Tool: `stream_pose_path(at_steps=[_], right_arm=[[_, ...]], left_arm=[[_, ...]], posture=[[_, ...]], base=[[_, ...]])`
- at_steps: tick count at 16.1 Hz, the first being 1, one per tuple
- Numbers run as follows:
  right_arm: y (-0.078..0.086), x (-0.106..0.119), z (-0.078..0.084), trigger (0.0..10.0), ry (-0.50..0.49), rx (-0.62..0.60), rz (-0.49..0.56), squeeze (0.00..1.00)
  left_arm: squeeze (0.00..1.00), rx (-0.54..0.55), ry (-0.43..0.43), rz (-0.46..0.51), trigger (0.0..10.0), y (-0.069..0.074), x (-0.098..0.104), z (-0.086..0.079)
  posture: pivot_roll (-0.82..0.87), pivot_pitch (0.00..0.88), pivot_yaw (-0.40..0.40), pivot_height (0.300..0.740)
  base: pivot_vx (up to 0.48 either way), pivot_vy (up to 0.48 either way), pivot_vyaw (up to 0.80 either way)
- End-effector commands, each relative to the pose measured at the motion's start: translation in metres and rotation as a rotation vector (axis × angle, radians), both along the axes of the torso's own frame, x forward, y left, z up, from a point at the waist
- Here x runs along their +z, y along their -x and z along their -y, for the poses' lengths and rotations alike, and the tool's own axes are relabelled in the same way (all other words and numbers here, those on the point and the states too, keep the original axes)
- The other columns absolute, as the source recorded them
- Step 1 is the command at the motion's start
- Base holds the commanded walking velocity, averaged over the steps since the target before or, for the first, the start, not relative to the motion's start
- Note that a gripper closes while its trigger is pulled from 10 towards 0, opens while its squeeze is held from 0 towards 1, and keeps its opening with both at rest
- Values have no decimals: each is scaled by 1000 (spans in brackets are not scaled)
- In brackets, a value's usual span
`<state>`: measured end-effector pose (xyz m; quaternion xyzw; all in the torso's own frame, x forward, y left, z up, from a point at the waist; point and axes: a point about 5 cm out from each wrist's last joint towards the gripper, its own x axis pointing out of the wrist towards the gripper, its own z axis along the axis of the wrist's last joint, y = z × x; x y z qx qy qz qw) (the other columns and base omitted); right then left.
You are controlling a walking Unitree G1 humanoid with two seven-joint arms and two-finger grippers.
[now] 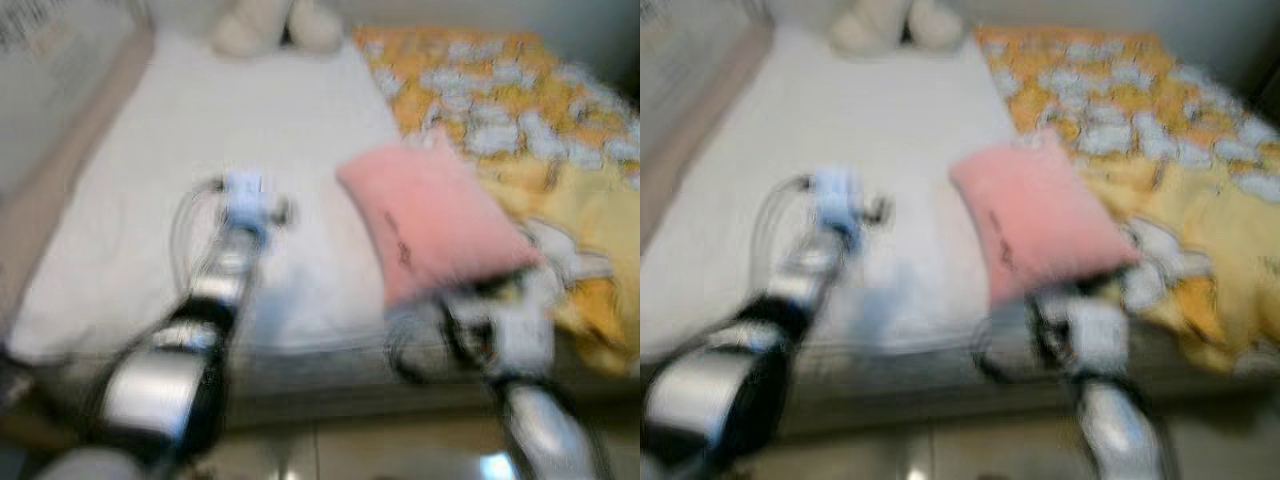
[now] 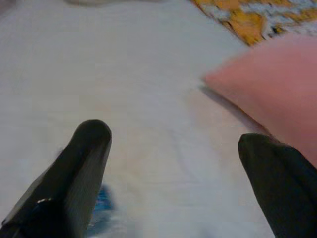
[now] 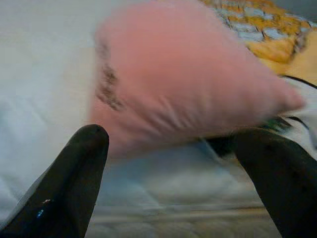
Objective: Clean up the room
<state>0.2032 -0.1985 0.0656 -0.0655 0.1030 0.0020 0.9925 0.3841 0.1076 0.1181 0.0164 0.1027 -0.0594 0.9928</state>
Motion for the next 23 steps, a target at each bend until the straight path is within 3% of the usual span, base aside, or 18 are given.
stream_pose_path(at_steps=[1,6,10,13,15,16,18,21,22,23], right_arm=[[2,10,-5,10000,-3,27,23,0],[20,13,-4,10000,-1,10,-12,0],[30,13,-7,10000,-4,20,-55,0],[33,12,-6,10000,-3,22,-70,0],[35,13,-6,10000,-3,25,-79,0],[38,12,-8,10000,-4,36,-97,0],[39,11,-8,10000,-3,38,-104,0],[36,11,-6,10000,2,34,-103,0],[32,12,-6,10000,2,33,-95,0],[27,12,-7,10000,0,33,-86,0]], left_arm=[[0,42,-42,-34,10000,-2,0,-8],[0,148,-104,-78,10000,-6,2,-16],[0,238,-362,-191,10000,4,-19,-43],[0,287,-394,-224,10000,11,-29,-53],[0,291,-361,-256,10000,15,-37,-53],[0,298,-258,-344,10000,26,-54,-48],[0,292,-185,-404,10000,33,-66,-42],[0,263,-156,-470,10000,43,-80,-39],[0,241,-148,-487,6275,46,-84,-36],[0,213,-130,-493,0,47,-85,-34]], posture=[[-309,122,-56,740],[-351,151,-56,740],[-353,179,-65,740],[-355,186,-67,740],[-358,199,-74,740],[-363,206,-78,740],[-367,206,-79,740],[-367,186,-70,740],[-363,176,-65,740],[-357,153,-57,740]], base=[[480,0,0],[0,0,0],[0,0,0],[0,0,0],[0,0,0],[0,0,0],[0,0,0],[0,0,0],[0,0,0],[0,0,0]])
